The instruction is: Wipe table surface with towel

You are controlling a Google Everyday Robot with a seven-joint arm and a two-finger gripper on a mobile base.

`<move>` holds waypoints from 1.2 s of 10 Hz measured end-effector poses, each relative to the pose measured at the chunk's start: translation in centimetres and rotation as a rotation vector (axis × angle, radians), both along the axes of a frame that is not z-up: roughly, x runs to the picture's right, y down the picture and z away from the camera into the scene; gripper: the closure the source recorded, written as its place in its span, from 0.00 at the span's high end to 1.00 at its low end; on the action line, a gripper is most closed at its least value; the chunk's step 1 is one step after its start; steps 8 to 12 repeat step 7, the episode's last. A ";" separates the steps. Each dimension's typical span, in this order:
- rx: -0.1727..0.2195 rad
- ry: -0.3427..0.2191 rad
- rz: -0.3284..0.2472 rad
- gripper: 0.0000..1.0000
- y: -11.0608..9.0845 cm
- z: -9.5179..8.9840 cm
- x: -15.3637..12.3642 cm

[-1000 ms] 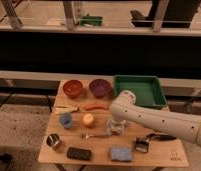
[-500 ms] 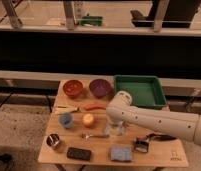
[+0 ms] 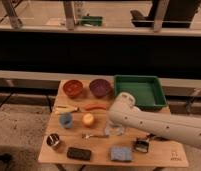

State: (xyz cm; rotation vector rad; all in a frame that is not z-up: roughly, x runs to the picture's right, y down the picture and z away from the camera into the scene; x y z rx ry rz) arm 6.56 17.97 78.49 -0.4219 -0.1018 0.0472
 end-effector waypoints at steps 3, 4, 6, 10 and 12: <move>-0.004 -0.018 -0.015 0.80 0.1 0.0 -0.8; -0.007 -0.023 -0.018 0.80 0.2 0.1 -0.7; -0.004 -0.023 -0.017 0.80 0.0 0.0 -0.8; -0.006 -0.022 -0.007 0.80 -0.1 0.0 -1.0; -0.006 -0.022 -0.007 0.80 -0.1 0.0 -1.0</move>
